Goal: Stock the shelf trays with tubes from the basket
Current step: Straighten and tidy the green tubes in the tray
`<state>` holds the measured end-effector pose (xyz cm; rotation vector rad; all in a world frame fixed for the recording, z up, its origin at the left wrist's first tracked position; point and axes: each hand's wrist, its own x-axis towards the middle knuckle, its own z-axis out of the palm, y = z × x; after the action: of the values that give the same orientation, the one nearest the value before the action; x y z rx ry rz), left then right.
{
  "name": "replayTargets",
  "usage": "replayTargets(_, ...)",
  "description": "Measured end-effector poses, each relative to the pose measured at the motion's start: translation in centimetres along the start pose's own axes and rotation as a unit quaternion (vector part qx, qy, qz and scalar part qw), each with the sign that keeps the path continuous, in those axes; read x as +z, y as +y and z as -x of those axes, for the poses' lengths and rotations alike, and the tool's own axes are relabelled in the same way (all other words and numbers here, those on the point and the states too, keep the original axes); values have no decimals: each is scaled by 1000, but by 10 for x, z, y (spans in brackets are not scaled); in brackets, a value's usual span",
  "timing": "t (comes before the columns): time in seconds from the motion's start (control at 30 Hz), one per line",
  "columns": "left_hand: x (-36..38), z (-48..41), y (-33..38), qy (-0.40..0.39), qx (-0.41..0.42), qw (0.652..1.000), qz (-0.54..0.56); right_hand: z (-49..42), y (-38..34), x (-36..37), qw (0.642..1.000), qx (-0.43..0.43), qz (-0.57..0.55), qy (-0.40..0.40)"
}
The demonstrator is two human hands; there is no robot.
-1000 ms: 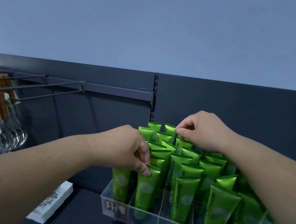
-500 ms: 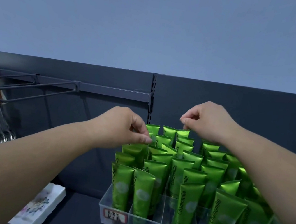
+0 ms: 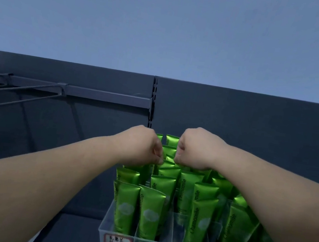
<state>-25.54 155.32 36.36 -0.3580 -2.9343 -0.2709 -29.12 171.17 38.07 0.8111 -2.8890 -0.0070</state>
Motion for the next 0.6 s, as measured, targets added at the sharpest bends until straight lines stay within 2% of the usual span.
replayTargets(0.3, 1, 2, 1, 45, -14, 998, 37, 3, 9, -22, 989, -19, -68, 130)
replayTargets(0.6, 3, -5, 4, 0, -12, 999, 33, 4, 26, -47, 970, -28, -74, 229)
